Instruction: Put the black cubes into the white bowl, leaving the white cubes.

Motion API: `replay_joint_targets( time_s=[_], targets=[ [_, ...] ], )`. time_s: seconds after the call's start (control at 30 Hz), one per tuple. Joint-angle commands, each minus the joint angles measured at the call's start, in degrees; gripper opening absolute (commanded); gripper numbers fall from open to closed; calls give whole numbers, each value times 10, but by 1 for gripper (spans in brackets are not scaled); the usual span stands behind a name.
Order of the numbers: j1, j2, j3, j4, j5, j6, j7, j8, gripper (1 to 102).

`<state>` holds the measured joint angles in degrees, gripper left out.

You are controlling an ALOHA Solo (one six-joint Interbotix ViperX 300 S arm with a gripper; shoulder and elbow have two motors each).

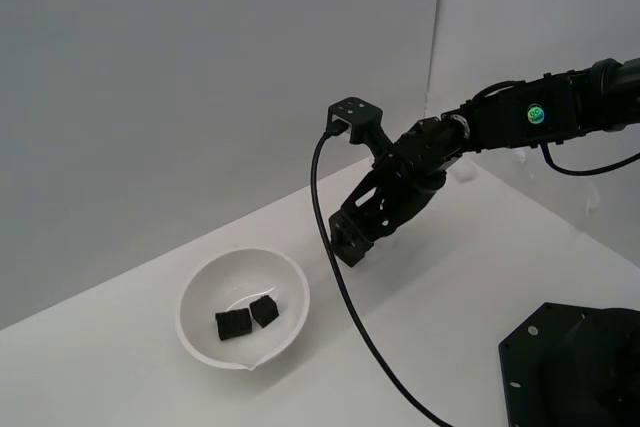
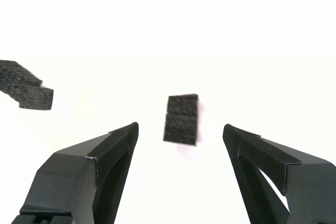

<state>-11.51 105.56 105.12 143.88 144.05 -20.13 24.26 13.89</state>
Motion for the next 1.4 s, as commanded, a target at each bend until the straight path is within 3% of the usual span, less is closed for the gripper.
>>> replay_joint_targets(
  time_s=[0.0,0.8,0.87,1.0,1.07,1.2,1.37],
  targets=[
    [-12,-4,0,-17,-19,-1,4,11,91],
    [-18,-77,-73,-24,-25,-1,-13,20,89],
    [-18,-78,-76,-23,-25,-1,-13,20,79],
    [-18,-73,-68,-23,-25,-1,-13,20,25],
    [-18,-69,-64,-23,-25,-1,-13,20,11],
    [-17,-61,-54,-21,-24,0,-11,20,3],
    [1,-27,-23,-23,-26,1,16,20,3]
  ],
)
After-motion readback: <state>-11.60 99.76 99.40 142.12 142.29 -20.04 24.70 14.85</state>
